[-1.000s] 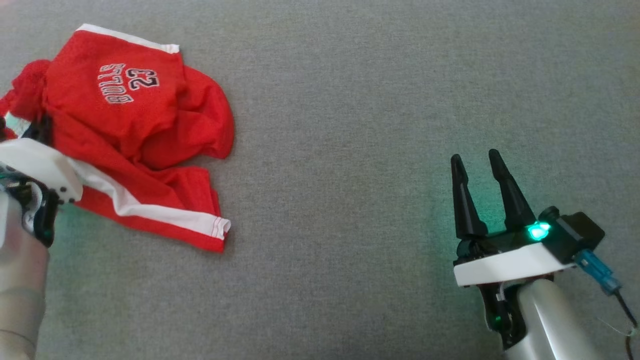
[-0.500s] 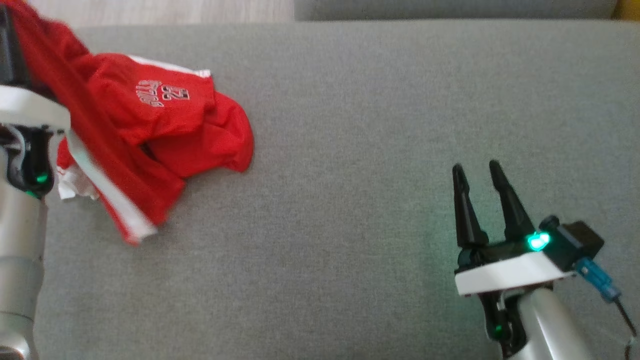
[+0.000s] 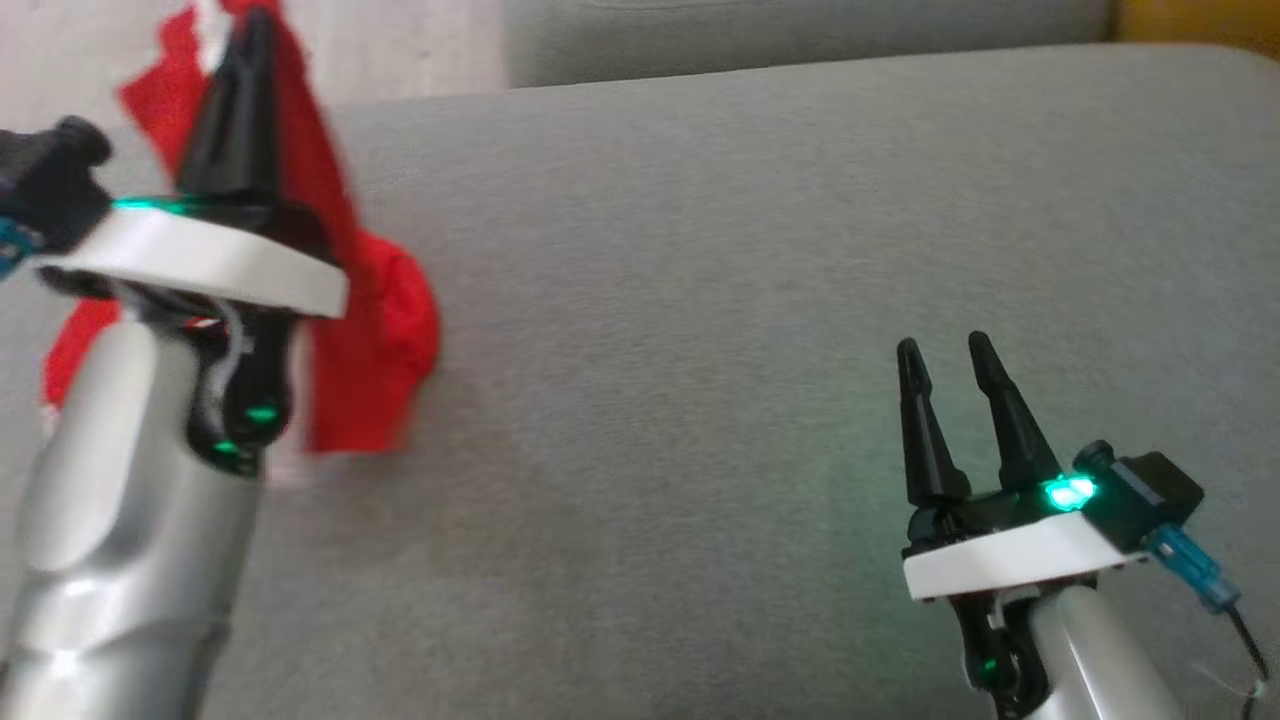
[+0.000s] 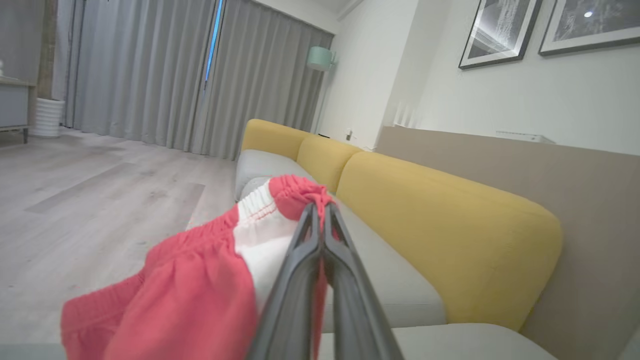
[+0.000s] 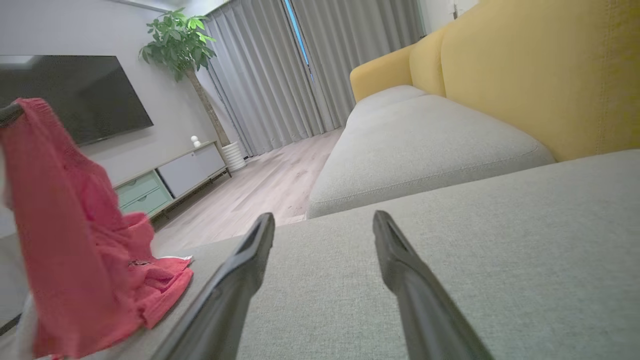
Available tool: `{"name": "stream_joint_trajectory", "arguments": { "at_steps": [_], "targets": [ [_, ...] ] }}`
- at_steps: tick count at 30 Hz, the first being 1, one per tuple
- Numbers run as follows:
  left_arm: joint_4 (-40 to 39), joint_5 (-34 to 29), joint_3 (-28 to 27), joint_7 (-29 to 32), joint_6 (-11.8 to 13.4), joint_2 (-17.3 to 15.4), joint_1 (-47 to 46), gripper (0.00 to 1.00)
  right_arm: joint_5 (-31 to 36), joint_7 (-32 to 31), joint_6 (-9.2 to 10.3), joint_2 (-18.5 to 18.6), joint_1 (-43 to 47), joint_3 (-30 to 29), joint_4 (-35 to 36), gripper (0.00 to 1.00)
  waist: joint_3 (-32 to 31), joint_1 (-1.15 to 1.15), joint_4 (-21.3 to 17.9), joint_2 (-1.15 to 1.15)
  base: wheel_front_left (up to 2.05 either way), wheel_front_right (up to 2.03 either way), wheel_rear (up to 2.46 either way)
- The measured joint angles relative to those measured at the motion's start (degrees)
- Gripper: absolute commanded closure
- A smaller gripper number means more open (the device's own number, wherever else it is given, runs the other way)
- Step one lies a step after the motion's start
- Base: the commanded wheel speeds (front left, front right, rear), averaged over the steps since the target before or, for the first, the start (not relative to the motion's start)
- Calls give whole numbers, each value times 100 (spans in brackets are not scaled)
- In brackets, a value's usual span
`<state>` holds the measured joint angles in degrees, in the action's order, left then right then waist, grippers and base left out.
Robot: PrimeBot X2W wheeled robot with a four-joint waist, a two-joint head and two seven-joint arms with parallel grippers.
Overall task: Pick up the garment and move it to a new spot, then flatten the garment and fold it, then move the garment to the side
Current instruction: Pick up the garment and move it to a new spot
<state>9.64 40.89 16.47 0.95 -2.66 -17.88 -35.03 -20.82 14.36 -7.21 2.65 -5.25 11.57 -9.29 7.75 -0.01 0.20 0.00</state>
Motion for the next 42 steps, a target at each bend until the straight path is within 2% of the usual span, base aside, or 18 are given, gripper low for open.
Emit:
{"name": "stream_joint_trajectory", "arguments": {
  "at_steps": [4,7,10,14,18,22,26,28,30,35,39,42],
  "targets": [
    [-482,97,181,170,167,223,82,100,-164,1,0,1,-95,70,108,0,49,0,-423,0,0,0,0],
    [-560,93,398,235,216,445,55,100,-272,0,0,1,-300,174,223,0,124,0,-799,0,0,0,0],
    [-494,248,498,221,189,814,-94,100,-390,1,0,0,-461,300,344,0,221,1,-1202,0,0,0,0],
    [-221,194,684,-3,137,1209,-644,100,-561,1,0,3,-498,355,475,0,363,1,-1711,0,0,0,0],
    [40,200,730,-649,69,1488,-1232,100,-642,1,0,4,-504,417,537,0,510,1,-2130,0,0,0,0],
    [409,391,735,-1189,62,1551,-1382,100,-642,1,0,4,-503,402,586,0,648,1,-2338,0,0,0,0],
    [1151,453,777,-1306,-42,1534,-1167,100,-632,1,0,3,-499,276,597,0,693,1,-2240,0,0,0,0],
    [1664,435,861,-1268,-46,1485,-892,0,-609,1,0,3,-498,244,597,0,698,1,-2135,0,0,0,0],
    [2181,301,1020,-1247,-114,1369,-577,0,-549,1,0,2,-498,214,590,0,701,2,-2018,0,0,0,0],
    [2954,333,975,-1441,-272,1217,-54,0,-425,1,0,3,-492,77,553,0,699,1,-1655,0,0,0,0],
    [2862,110,916,-1523,-368,1161,-25,0,-271,1,0,2,-460,1,478,0,648,1,-1307,0,0,0,0],
    [2269,-324,688,-1534,-399,1116,47,0,-153,1,0,3,-444,-136,452,0,565,1,-1023,0,0,0,0]
  ]
}}
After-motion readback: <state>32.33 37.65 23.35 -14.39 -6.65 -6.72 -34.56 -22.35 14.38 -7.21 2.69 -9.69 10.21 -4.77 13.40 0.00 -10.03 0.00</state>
